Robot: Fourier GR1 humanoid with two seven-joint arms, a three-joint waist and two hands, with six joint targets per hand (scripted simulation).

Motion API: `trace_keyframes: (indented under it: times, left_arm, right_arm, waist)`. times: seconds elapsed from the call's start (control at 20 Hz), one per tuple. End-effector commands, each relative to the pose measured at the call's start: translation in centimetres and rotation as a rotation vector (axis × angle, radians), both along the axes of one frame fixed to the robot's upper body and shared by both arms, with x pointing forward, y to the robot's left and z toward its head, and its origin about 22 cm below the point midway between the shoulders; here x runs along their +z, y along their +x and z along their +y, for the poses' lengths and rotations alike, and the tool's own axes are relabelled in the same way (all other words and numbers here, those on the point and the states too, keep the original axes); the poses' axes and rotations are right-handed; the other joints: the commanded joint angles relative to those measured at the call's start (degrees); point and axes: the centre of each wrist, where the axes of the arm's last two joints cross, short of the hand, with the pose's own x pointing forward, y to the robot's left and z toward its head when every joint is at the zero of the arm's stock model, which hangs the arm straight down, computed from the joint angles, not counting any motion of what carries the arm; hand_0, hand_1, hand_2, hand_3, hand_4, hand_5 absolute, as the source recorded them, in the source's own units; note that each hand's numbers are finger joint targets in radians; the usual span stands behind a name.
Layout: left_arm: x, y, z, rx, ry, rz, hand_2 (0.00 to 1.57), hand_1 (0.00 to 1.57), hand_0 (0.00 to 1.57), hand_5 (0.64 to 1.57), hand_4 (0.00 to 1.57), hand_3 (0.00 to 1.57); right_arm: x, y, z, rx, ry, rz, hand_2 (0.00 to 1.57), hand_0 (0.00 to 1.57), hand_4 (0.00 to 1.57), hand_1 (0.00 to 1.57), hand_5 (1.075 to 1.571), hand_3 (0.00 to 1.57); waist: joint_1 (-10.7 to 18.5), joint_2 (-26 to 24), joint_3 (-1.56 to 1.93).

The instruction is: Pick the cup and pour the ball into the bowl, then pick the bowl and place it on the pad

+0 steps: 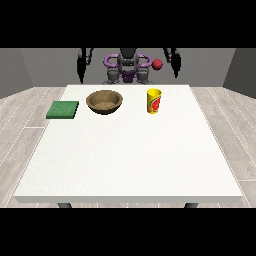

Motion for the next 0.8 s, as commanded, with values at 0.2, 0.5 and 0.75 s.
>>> trace_keyframes:
  times: [0.2,0.5,0.75]
  left_arm:
    - [2.8,0.1,0.9,0.007,0.025,-0.008,0.0,0.0,0.0,1.566,0.66,0.0]
    - [2.9,-2.2,-2.9,0.042,-0.245,0.275,0.0,0.0,0.0,1.564,0.63,0.0]
    - [8.7,-0.6,-4.3,0.052,-0.207,0.121,0.0,0.0,0.0,1.56,0.58,0.0]
  right_arm:
    - [3.1,0.3,-0.9,0.0,-0.031,-0.031,0.0,0.0,0.87,0.0,1.533,0.0]
    - [6.0,-1.5,0.2,-0.045,0.177,0.186,0.0,0.0,0.86,0.0,1.532,0.0]
    - [11.1,-1.6,1.2,-0.048,0.18,0.046,0.0,0.0,0.79,0.0,1.548,0.0]
  waist:
    - [0.14,-14.25,0.04]
    - [-2.97,-25.68,0.2]
    - [-3.88,-16.91,0.23]
